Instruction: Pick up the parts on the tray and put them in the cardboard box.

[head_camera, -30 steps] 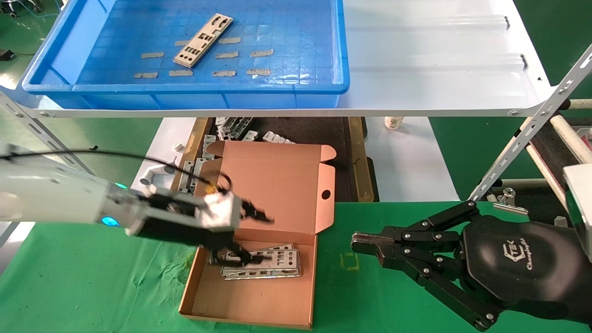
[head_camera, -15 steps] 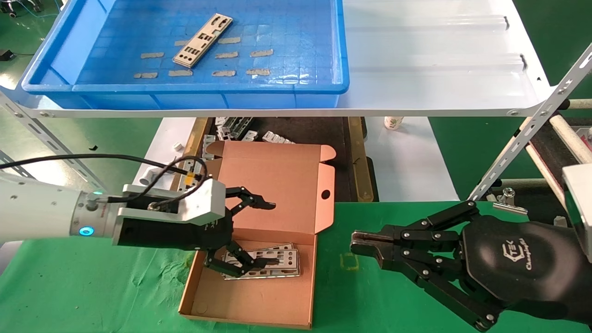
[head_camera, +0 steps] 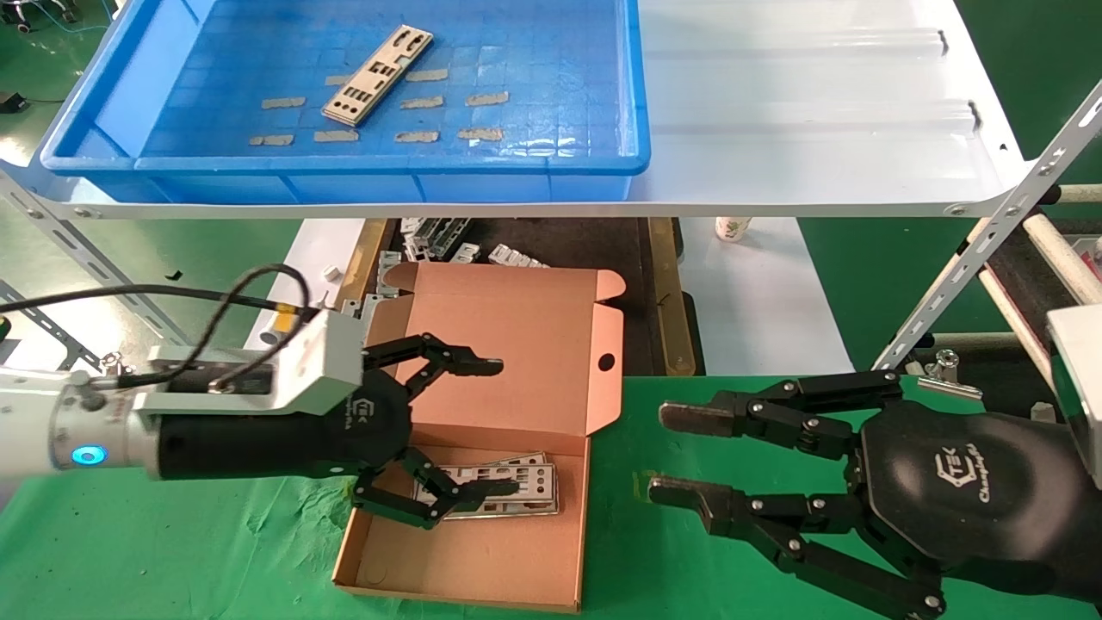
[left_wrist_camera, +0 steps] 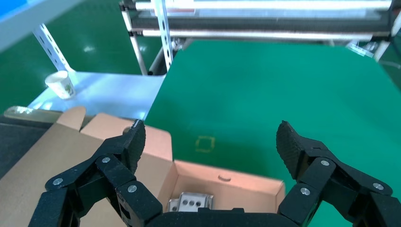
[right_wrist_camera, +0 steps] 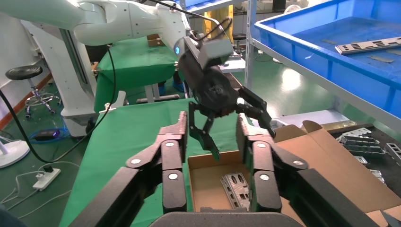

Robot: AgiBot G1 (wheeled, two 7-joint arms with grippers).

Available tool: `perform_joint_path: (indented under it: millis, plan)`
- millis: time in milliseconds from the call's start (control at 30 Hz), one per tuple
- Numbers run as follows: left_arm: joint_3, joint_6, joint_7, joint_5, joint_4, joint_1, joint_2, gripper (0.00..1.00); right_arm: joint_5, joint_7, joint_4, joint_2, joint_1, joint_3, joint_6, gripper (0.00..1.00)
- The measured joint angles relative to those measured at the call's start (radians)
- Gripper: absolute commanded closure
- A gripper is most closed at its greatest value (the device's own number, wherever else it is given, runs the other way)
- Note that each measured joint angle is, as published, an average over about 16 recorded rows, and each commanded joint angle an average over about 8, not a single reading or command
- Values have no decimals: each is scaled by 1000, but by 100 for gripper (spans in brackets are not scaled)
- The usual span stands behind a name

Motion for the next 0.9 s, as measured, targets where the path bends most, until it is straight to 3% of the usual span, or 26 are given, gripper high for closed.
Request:
perform_joint_path:
  millis: [900]
  plan:
    - [-266, 53, -240, -261, -347, 240, -198, 0, 0, 0, 0, 0, 0, 0, 0, 0]
